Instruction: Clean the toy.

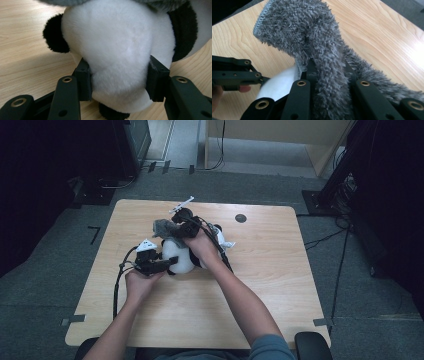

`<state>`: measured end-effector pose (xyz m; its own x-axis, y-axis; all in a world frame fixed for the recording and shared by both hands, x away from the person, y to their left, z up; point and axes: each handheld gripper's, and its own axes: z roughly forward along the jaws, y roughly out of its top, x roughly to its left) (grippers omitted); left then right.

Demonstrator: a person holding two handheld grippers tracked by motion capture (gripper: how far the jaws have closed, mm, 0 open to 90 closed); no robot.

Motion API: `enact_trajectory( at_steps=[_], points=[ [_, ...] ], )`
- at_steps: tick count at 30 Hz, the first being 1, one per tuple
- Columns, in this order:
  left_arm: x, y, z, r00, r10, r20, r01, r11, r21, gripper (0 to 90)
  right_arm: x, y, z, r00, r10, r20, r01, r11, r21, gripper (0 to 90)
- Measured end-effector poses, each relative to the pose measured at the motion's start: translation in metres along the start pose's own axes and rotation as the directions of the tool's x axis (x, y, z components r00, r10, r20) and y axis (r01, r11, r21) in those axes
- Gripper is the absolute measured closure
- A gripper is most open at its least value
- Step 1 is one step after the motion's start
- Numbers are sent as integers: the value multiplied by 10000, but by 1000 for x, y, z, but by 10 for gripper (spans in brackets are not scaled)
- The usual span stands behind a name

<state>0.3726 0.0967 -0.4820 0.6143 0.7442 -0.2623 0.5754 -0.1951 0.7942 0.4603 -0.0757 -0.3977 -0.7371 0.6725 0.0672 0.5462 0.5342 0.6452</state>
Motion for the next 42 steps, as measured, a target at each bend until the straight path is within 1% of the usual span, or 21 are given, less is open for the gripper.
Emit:
enact_trajectory(
  at_steps=[4,5,7,8,10,12,17,18,20,21,22,23,26,28,33,35,37,38,41,42],
  points=[
    [1,0,0,10000,-37,25,37,10000,7,492,-19,-8,-13,9972,-221,721,186,9987,476,757],
    [0,0,0,10000,-4,22,4,10000,-15,492,-25,-12,-17,9967,-181,785,144,9987,484,756],
    [0,0,0,10000,40,2,-40,10000,-35,492,-38,-19,-27,9978,141,651,-153,9997,184,756],
    [0,0,0,10000,27,7,-27,10000,-32,492,-43,-22,-32,9973,230,699,-237,9997,86,755],
    [1,0,0,10000,4,35,-4,10000,-15,492,-52,-26,-42,9953,359,896,-359,9994,-7,755],
    [1,0,0,10000,-8,56,8,10000,-30,490,-61,-30,-48,9952,522,828,-521,9986,-36,755],
    [3,0,0,9999,-60,144,61,10000,-63,488,-76,-39,-58,9919,683,1071,-674,9977,-120,754],
    [3,-1,-1,9999,-61,155,62,10000,-76,488,-80,-42,-59,9904,846,1096,-836,9964,-133,755],
    [4,0,-1,9999,-65,141,66,10000,-70,487,-88,-49,-62,9880,970,1202,-955,9953,-186,760],
    [5,0,-2,9999,-70,156,71,10000,-47,487,-91,-51,-62,9860,1115,1237,-1101,9938,-181,761],
    [6,0,-3,9998,-70,159,71,10000,-43,488,-95,-56,-63,9845,1346,1121,-1329,9909,-225,762],
    [7,0,-3,9998,-88,185,89,9999,-46,487,-97,-59,-63,9837,1446,1064,-1427,9894,-250,762],
    [10,0,-4,9997,-130,217,131,9999,-57,487,-104,-72,-59,9776,1680,1264,-1675,9858,-152,765],
    [10,0,-5,9996,-154,220,156,9998,-101,486,-106,-78,-57,9759,1820,1203,-1817,9833,-140,765],
    [12,-1,-5,9994,-184,279,189,9996,-192,482,-113,-88,-47,9711,1926,1411,-1940,9810,-36,767],
    [12,-1,-5,9993,-196,324,201,9997,-154,485,-115,-92,-44,9679,1871,1677,-1916,9814,106,767],
    [12,-1,-5,9992,-205,353,211,9997,-153,489,-118,-92,-47,9641,2228,1445,-2230,9747,-153,768],
    [12,-1,-5,9991,-212,357,218,9997,-147,489,-118,-91,-49,9634,2278,1415,-2266,9737,-246,768],
    [11,0,-6,9993,-179,332,184,9997,-156,490,-117,-82,-60,9649,2186,1457,-2153,9758,-384,768],
    [11,0,-6,9992,-196,337,201,9997,-156,490,-116,-78,-65,9659,2172,1410,-2116,9759,-538,768]
  ],
)
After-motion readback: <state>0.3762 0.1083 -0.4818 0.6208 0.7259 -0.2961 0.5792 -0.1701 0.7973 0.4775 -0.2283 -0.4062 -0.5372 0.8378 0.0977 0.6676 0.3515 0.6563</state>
